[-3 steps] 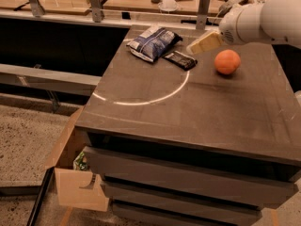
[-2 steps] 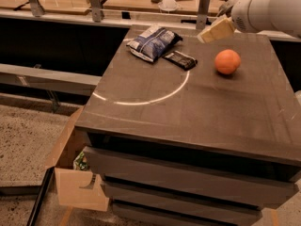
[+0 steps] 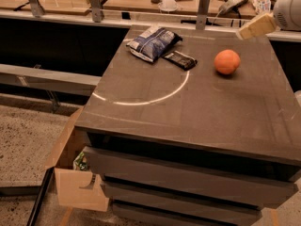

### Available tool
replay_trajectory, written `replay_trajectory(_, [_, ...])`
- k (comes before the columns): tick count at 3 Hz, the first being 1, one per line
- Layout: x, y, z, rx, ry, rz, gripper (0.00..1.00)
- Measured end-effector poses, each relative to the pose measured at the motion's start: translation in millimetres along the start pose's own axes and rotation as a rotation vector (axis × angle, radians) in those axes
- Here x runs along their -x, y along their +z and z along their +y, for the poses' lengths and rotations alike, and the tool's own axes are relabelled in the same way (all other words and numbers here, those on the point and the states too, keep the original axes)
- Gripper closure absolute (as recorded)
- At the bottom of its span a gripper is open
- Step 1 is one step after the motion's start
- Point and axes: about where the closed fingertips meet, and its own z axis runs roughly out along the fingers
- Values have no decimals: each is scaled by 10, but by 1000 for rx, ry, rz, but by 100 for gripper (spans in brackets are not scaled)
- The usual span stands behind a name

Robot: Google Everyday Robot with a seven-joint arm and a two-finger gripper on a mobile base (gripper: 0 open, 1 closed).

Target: Move rxbar chocolate near blue chip bag

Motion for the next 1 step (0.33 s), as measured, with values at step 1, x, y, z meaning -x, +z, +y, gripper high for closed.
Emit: replay_trajectory(1, [40, 6, 45, 8, -3, -7, 0])
